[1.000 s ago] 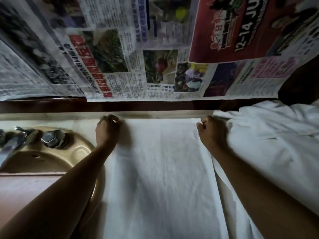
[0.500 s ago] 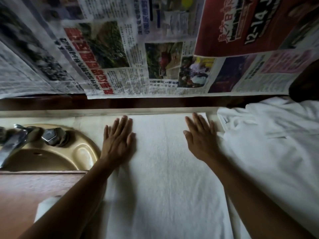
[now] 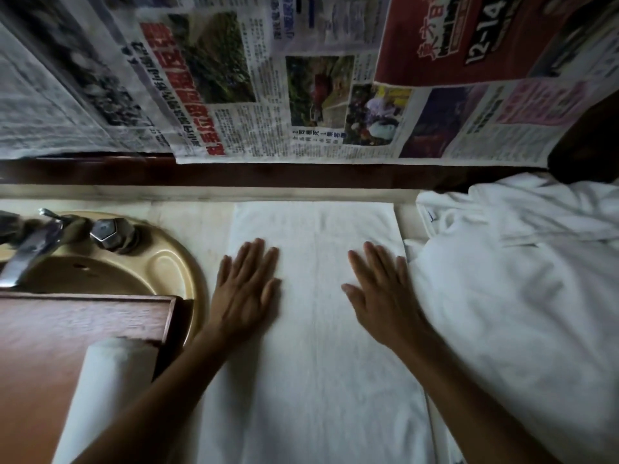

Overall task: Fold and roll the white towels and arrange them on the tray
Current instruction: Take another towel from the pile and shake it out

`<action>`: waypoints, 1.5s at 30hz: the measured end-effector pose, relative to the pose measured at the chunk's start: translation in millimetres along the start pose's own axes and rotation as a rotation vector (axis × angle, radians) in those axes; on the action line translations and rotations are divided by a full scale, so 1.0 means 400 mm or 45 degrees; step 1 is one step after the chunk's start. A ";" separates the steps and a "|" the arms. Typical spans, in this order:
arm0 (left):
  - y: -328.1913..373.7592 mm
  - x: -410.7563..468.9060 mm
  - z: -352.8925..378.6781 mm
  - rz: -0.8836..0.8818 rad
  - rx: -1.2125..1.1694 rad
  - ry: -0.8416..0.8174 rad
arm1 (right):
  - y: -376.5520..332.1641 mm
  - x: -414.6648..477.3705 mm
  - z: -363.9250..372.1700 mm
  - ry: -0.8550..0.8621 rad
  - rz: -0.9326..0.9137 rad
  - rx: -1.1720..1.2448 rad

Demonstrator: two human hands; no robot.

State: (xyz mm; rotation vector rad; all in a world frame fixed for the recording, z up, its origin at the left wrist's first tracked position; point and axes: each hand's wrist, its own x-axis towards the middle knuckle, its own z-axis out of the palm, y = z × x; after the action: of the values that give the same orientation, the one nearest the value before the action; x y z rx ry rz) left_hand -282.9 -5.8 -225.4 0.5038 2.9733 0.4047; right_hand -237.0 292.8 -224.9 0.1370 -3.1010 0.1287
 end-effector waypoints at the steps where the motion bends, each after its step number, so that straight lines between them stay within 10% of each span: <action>1: -0.017 -0.011 -0.010 -0.040 0.015 0.003 | 0.021 -0.012 -0.010 0.001 0.026 -0.001; 45: 0.126 -0.686 0.052 -0.053 -0.104 0.068 | -0.074 -0.565 -0.033 -0.027 0.033 0.167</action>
State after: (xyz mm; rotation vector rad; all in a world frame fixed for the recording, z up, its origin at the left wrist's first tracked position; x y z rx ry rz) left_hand -6.4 -47.1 -216.9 0.4286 2.9979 0.5410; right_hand -9.0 284.1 -218.0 0.1023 -3.1153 0.3341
